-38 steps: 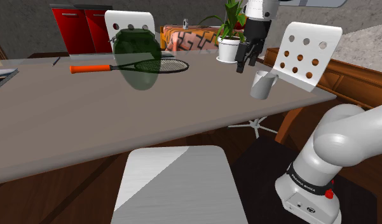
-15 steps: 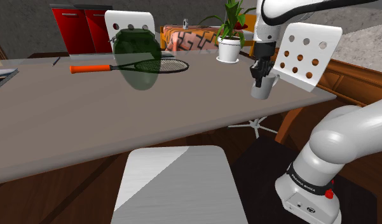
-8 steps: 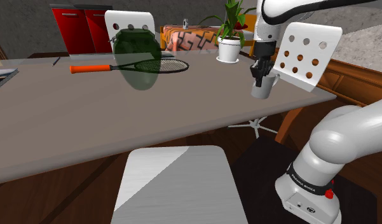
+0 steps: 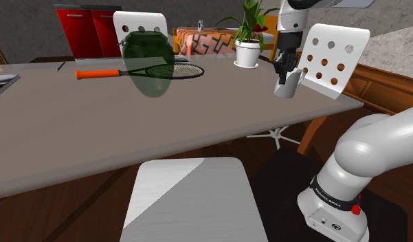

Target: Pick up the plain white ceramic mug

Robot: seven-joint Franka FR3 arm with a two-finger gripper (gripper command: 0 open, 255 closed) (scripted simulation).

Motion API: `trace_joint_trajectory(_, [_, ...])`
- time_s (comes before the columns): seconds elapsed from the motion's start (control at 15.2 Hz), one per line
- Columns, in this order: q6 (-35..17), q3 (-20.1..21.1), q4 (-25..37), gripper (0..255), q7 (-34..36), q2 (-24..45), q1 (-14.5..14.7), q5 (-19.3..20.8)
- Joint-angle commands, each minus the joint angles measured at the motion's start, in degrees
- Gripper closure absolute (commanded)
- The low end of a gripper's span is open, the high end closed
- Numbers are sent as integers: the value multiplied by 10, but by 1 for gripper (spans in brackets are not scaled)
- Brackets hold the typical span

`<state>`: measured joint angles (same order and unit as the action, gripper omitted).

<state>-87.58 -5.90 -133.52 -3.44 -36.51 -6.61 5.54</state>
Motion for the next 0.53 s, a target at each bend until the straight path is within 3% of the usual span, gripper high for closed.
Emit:
trace_joint_trajectory(0.0, [17, 1, 16, 255, 0, 0, 0, -1])
trace_joint_trajectory(0.46, [54, 3, 61, 255, -2, 7, 1, -3])
